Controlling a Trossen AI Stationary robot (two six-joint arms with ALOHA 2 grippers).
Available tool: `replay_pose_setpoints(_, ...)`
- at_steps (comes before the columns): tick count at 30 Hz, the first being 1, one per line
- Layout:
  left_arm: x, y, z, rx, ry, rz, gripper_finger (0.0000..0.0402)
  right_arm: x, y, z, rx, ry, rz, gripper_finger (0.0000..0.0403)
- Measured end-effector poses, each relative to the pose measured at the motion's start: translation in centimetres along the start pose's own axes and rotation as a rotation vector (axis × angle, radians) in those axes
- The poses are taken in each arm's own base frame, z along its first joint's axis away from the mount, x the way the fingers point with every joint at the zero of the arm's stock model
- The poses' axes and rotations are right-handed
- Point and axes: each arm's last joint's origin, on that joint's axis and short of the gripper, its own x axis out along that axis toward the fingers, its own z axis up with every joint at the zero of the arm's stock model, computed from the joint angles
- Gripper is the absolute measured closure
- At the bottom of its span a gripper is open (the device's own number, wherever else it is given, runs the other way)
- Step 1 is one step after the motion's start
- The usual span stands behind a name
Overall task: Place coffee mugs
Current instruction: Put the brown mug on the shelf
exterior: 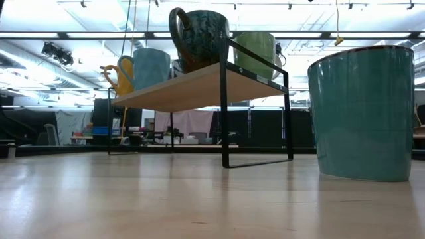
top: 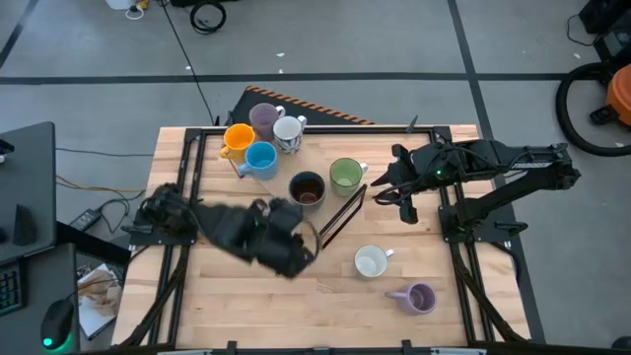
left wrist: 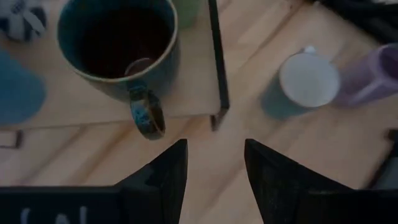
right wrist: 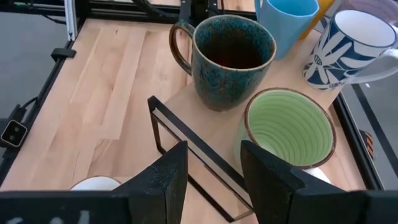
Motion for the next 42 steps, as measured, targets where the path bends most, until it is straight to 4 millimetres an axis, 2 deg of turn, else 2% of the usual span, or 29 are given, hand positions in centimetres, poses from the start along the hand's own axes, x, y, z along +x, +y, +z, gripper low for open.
replay_pose_setpoints(4,1.7,-1.0,-3.5,0.008,-0.037,0.103,0.0235,0.0,0.0,0.0,-0.006,-0.002,0.000,0.0249)
replay_pose_setpoints(8,2.4,-1.4,-5.8,-0.039,-0.071,0.149,0.0235,0.0,0.0,0.0,0.000,0.000,0.012,0.0249)
replay_pose_setpoints(12,3.1,-1.5,-7.2,-0.082,-0.084,0.179,0.0235,0.0,0.1,0.0,0.000,-0.003,0.026,0.0249)
replay_pose_setpoints(16,3.8,-1.3,-7.6,-0.134,-0.087,0.200,0.0235,0.0,0.1,0.0,-0.013,-0.003,0.026,0.0249)
replay_pose_setpoints(25,5.0,-0.8,-6.3,-0.135,-0.085,0.231,0.0230,0.0,0.1,0.0,-0.014,-0.003,0.026,0.0249)
replay_pose_setpoints(29,5.8,-0.4,-5.4,-0.177,-0.024,0.241,0.0199,0.0,0.1,0.0,-0.014,-0.003,0.026,0.0249)
replay_pose_setpoints(33,6.3,0.5,-4.1,-0.210,0.118,0.230,0.0162,0.0,0.1,0.0,-0.014,-0.003,0.026,0.0249)
replay_pose_setpoints(36,5.6,1.7,-2.7,-0.224,0.163,0.199,0.0141,0.0,0.1,0.0,-0.014,-0.003,0.026,0.0249)
replay_pose_setpoints(42,2.3,4.7,0.4,-0.291,0.087,0.122,0.0134,0.0,0.1,0.0,-0.014,-0.003,0.026,0.0249)
